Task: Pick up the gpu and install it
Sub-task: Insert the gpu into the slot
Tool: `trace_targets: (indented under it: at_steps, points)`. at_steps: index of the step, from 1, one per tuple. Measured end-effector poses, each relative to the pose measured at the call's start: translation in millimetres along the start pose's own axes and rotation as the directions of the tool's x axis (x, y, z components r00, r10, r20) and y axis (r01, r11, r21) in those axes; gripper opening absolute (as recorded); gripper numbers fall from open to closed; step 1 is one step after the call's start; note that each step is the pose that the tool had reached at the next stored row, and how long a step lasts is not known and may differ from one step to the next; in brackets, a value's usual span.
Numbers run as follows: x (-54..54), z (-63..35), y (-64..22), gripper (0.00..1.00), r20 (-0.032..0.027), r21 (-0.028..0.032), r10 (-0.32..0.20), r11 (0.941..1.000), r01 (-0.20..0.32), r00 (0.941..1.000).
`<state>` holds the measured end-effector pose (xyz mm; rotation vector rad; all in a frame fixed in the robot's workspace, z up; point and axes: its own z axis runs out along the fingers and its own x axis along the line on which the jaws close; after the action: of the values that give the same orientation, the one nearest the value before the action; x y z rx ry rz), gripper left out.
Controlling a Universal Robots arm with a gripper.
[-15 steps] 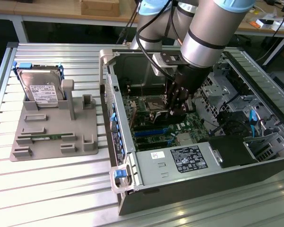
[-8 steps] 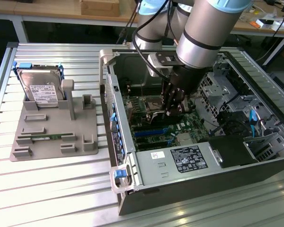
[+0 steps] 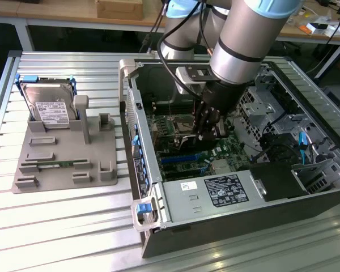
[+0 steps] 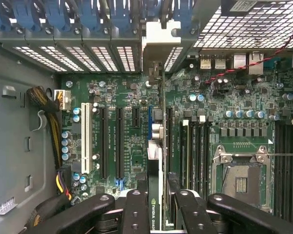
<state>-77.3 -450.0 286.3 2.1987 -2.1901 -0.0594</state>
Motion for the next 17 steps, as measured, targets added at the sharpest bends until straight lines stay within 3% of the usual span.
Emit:
trace_targets:
  at_steps: [3, 4, 17]
  points:
    - [1.3, 2.5, 0.8, 0.26, 0.0000, 0.0000, 0.000, 1.0000, 0.000, 1.0000]
    - [1.5, 14.8, 2.9, 0.26, -0.0001, -0.0001, 0.000, 1.0000, 0.000, 1.0000]
    - [1.5, 14.8, 1.9, 0.26, 0.0002, 0.0000, 0.002, 1.0000, -0.002, 1.0000]
